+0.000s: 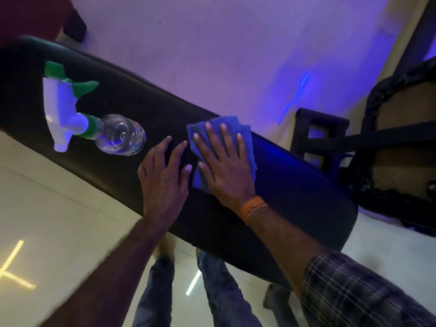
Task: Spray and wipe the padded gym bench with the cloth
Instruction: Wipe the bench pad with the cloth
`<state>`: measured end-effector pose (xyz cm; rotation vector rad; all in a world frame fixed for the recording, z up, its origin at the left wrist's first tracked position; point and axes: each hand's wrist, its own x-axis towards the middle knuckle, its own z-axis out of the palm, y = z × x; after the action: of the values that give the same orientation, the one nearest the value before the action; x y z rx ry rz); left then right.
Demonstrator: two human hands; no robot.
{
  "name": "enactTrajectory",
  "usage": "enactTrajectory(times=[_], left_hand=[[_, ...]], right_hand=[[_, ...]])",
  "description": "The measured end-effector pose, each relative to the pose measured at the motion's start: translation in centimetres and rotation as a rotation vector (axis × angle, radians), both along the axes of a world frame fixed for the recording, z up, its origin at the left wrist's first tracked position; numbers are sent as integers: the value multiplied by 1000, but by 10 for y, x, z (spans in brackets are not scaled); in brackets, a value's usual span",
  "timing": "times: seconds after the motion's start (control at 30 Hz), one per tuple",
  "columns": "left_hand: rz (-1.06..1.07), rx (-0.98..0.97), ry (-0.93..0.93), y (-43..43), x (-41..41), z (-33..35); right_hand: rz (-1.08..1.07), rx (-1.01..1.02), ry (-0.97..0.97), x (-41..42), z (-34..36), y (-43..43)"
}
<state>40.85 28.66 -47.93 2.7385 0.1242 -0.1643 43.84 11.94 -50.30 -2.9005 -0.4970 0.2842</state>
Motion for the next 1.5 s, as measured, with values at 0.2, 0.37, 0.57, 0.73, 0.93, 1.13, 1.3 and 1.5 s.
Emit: enactTrajectory(times=[0.2,0.37,0.57,0.73,0.93,1.13,1.3,1.5], left_hand=[[183,-167,93,-26,17,18],[357,-354,146,-40,39,22],[630,-954,287,-35,48,35],[669,-1160,323,-29,63,62],[470,-1371,227,-23,67,88],[232,-1088,399,-25,4,48],[142,-812,300,-32,-20,28],[-36,-154,59,-7,-9,18]], right_hand=[[-180,264,100,-27,30,-36],[-697,502,158,-4,46,-33],[-882,552,349,26,55,-35],[-815,891,330,44,80,-59],[-586,1285,453,48,110,-88],[-627,957,533,9,82,-101],[-537,493,71,-13,59,-86],[-397,232,120,-15,26,-5]])
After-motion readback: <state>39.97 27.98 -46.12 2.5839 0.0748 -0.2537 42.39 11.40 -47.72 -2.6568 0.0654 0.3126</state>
